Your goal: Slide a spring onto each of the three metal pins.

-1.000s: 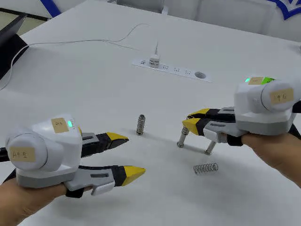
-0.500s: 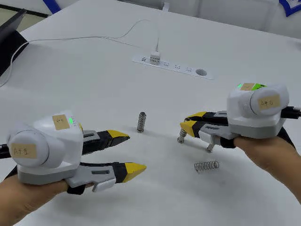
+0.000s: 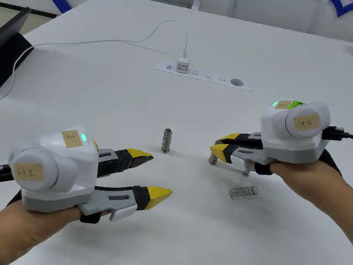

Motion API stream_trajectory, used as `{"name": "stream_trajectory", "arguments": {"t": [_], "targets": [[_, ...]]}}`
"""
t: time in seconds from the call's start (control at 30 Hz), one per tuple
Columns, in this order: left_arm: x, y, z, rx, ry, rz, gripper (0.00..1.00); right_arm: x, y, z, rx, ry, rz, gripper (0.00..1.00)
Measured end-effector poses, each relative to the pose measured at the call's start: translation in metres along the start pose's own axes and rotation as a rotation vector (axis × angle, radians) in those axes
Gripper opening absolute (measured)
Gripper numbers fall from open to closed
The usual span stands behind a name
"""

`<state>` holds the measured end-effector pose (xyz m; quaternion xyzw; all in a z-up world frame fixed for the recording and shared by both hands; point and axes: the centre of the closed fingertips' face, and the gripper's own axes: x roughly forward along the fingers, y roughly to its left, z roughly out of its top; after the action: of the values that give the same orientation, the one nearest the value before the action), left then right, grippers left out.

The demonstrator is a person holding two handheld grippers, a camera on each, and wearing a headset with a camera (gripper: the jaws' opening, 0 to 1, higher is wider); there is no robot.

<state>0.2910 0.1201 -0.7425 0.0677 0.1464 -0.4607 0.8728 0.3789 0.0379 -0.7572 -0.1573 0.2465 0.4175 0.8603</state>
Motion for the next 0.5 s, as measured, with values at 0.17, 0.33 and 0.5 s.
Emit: {"name": "stream_trajectory", "arguments": {"t": [0.17,0.33,0.5], "targets": [[0.0005,-0.0006,0.0007,0.003,0.002,-0.004,0.44,0.0016,0.0012,-0.0018,-0.011,0.003,0.003,0.12],[0.0008,-0.0002,0.0027,0.007,-0.001,-0.005,0.44,-0.0005,0.0011,0.0022,-0.01,-0.012,0.004,0.17],[0.0013,-0.0021,0.0043,0.014,-0.002,-0.01,0.44,-0.0052,0.0002,0.0056,-0.014,-0.029,-0.002,0.2]]}}
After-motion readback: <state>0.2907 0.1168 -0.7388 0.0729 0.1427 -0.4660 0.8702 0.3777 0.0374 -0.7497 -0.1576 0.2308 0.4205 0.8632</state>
